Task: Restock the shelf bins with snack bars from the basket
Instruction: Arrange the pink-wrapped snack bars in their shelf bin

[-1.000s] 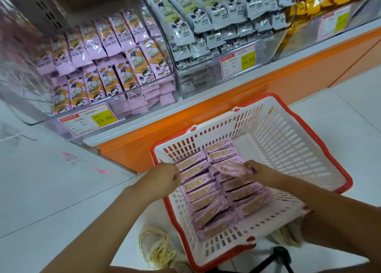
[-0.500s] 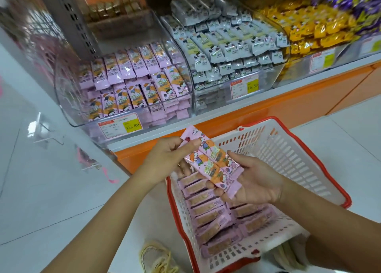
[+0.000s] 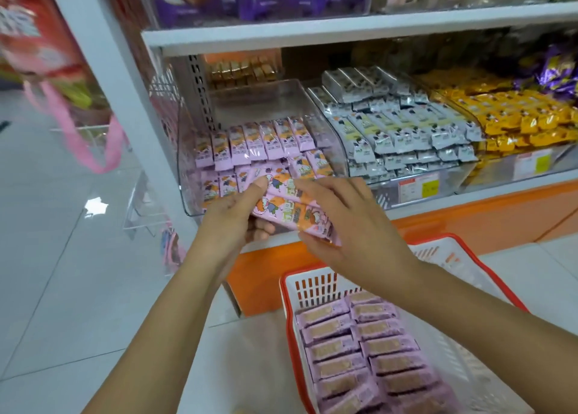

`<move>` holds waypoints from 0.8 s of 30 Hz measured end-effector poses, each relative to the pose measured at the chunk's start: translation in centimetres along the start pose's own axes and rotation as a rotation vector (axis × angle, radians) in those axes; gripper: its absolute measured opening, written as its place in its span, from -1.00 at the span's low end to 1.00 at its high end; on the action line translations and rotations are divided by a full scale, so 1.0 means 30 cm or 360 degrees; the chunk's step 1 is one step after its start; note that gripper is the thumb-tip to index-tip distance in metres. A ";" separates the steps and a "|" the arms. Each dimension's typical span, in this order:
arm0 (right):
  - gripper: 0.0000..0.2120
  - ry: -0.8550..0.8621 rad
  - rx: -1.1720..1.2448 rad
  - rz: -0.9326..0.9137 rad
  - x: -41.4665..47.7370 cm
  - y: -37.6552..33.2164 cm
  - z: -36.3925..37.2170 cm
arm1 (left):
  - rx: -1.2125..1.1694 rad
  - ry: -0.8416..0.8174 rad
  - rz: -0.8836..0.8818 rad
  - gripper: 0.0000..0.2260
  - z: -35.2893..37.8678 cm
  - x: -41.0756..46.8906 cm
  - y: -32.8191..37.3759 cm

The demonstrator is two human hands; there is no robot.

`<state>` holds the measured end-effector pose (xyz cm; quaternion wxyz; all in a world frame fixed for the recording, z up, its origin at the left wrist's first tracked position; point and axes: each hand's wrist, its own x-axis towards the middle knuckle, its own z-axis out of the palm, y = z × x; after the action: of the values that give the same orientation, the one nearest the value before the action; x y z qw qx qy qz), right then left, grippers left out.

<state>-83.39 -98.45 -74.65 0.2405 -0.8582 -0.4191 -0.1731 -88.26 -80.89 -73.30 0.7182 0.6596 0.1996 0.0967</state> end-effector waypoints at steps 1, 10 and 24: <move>-0.46 0.0015 -0.0035 -0.0007 0.031 -0.006 -0.001 | -0.0031 0.0031 0.0016 -0.65 -0.011 0.001 0.012; -0.51 -0.0456 -0.0383 0.0568 0.287 -0.055 0.073 | 0.1117 0.0529 0.0551 -0.88 -0.126 0.034 -0.009; -0.43 -0.0618 -0.0522 0.0682 0.382 -0.101 0.188 | 0.1479 0.0551 0.0780 -0.81 -0.153 0.002 -0.027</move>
<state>-78.55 -86.39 -72.79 0.0456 -0.9711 -0.2337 -0.0169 -90.20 -76.77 -74.33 0.2646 0.9088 0.1769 0.2698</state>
